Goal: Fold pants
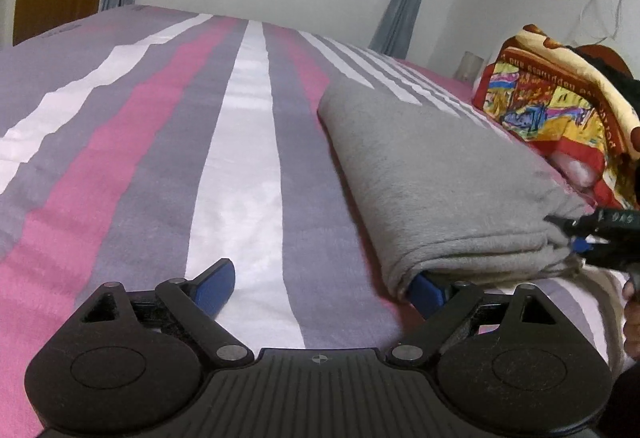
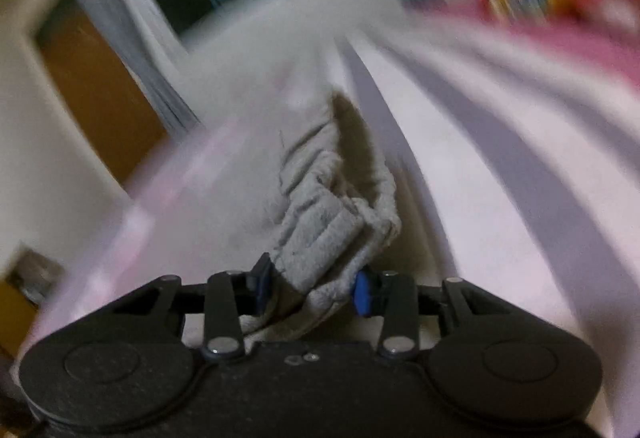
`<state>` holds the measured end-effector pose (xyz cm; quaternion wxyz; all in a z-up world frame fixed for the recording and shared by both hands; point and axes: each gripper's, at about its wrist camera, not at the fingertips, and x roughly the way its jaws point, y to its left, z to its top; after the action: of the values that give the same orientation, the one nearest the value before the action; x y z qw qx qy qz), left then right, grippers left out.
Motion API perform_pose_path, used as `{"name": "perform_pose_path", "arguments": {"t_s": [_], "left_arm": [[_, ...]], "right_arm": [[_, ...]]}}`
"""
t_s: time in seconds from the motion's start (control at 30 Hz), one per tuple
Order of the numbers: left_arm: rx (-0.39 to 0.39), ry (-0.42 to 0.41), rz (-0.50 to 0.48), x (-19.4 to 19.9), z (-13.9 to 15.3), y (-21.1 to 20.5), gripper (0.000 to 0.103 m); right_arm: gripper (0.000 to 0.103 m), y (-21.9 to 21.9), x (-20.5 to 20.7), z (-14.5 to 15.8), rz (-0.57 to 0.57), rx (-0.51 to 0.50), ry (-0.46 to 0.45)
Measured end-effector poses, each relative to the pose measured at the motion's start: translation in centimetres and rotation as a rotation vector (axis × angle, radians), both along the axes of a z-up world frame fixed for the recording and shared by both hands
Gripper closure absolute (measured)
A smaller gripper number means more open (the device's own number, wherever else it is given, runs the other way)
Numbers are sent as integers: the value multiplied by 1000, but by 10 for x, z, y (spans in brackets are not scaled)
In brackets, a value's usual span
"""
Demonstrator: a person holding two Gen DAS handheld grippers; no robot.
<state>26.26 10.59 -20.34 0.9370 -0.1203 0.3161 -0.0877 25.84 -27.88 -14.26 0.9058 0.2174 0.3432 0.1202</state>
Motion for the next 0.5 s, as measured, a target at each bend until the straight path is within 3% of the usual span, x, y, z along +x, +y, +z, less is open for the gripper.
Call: {"name": "perform_pose_path", "arguments": {"t_s": [0.2,0.27,0.3,0.37,0.43,0.5], "left_arm": [[23,3,-4,0,1,-3,12],[43,8,-18,1,2,-6,9],[65,16,-29,0,4,-8,9],[136,38,-88,-6,12,-10,9],[93,21,-119,-19,25,-2,8],[-9,-43,-107,-26,38,13,8]], "right_arm": [[65,3,-16,24,10,14,-135],[63,4,-8,11,6,-70,-80],[63,0,0,-3,8,-69,-8],[60,-8,3,-7,35,-7,24],[52,-14,-1,9,62,-13,29],[37,-21,-17,31,36,-94,-86]]}}
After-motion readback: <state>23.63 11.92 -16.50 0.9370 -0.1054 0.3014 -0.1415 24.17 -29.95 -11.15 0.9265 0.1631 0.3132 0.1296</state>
